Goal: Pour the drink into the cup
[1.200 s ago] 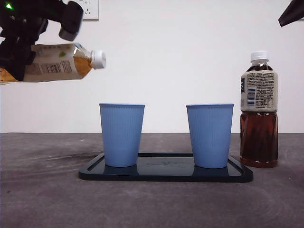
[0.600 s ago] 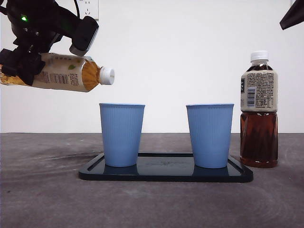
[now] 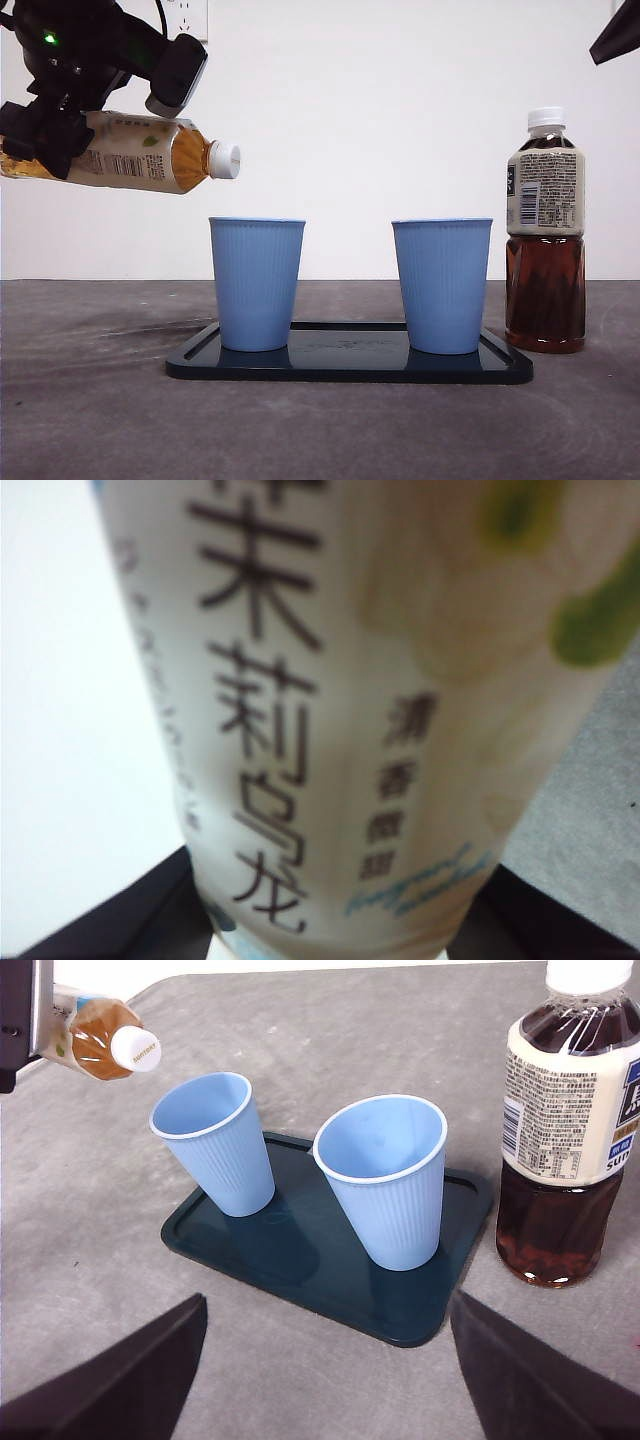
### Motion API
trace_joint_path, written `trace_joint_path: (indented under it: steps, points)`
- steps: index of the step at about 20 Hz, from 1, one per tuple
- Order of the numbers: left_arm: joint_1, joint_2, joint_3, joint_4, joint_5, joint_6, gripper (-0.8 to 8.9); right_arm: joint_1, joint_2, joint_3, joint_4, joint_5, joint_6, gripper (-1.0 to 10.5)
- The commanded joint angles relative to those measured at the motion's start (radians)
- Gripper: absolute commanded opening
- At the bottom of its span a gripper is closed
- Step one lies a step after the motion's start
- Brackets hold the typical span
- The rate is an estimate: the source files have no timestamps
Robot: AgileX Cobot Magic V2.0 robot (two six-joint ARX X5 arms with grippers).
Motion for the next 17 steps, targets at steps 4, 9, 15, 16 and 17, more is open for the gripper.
trace_joint_path:
  steps: [4, 9, 15, 16, 17]
  points:
    - [-0.01, 0.005, 0.032, 0.025, -0.023, -0.004, 2.08, 0.007, 0.0, 0.016, 0.004, -0.002, -0.01, 3.9]
    - [-0.01, 0.001, 0.032, 0.026, -0.023, -0.163, 2.08, 0.007, 0.0, 0.016, 0.003, -0.002, -0.01, 3.9]
    - [0.043, -0.15, 0.032, 0.001, 0.23, -0.724, 2.08, 0.007, 0.0, 0.016, -0.008, 0.0, -0.009, 3.9]
    - [0.06, -0.187, 0.032, -0.011, 0.309, -0.835, 2.08, 0.007, 0.0, 0.016, -0.008, 0.001, -0.009, 3.9]
    - [0.082, -0.227, 0.032, -0.024, 0.402, -0.952, 2.08, 0.007, 0.0, 0.016, -0.008, 0.001, -0.009, 3.9]
